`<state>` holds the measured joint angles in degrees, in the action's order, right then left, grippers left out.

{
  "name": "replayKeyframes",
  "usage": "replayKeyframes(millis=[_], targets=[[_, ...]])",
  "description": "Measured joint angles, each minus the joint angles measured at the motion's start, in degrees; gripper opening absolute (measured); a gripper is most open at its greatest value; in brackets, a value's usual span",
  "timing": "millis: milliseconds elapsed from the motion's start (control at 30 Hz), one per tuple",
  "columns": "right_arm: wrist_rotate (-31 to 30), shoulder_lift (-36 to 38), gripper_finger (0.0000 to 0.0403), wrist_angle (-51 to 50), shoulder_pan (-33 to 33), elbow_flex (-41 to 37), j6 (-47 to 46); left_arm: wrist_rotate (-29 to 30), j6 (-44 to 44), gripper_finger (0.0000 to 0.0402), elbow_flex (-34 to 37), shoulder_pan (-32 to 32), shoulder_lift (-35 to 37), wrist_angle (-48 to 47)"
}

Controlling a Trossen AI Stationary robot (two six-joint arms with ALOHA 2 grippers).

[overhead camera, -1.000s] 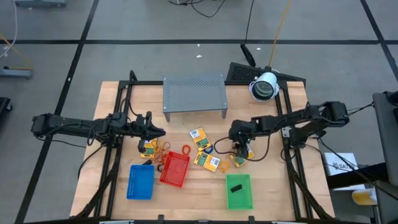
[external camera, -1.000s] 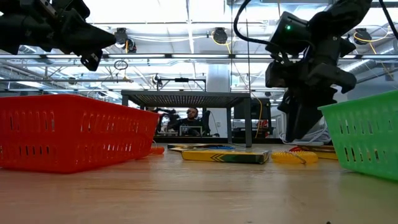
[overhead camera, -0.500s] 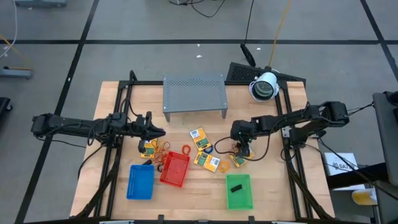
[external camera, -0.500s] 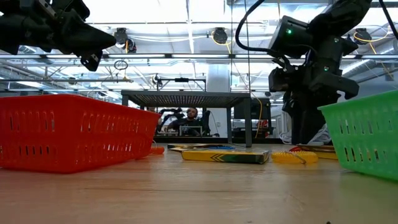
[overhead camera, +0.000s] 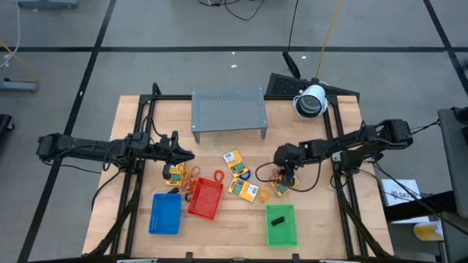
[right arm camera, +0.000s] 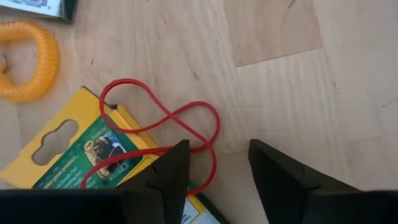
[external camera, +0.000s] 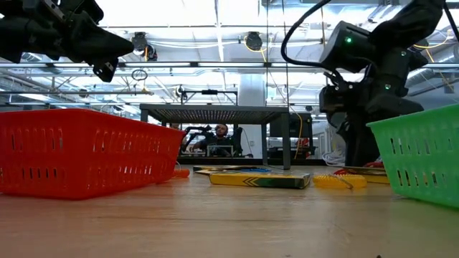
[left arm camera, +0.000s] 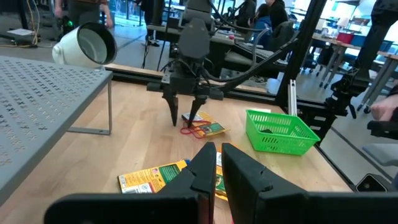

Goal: Pick & Place Office Desk Supplies
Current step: Put the right red rubber band into the green basket

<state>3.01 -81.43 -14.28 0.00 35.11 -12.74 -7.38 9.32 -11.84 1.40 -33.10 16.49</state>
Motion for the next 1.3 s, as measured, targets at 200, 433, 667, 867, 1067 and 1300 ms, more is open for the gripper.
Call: replayKeyframes(millis=[200,433,667,867,1067,1300], targets=[[-0.52,-0.11,0.0057,2.23,1.29,-0.12,-0.51,0.00,0.02,0.0033,0.00,0.00,0.00,0.02],[0.06,-0.26,0.0004,5.26,2.55,-0.26,-1.91,0.00,0.04,0.0033,0.00,0.01,0.00,0.02],[1.49,3.43,0.0001,10.12,3.79,-0.32,-4.42,0.06,0.04,0.0033,0.00,0.00,0.00,0.04],[10.14,13.22,0.0001,18.13,4.39,-0.25,-4.33,0.07,0.09,0.0033,0.00,0.01,-0.02,0.04],[20.83,23.50,0.0000,19.20,7.03,-0.21,-4.16,0.46,1.38,0.0033,0.00,0.00,0.00,0.20],[22.72,28.09,0.0000,24.01,14.62,-0.21,-9.23,2.34,3.10,0.0033,0.00,0.01,0.00,0.33]])
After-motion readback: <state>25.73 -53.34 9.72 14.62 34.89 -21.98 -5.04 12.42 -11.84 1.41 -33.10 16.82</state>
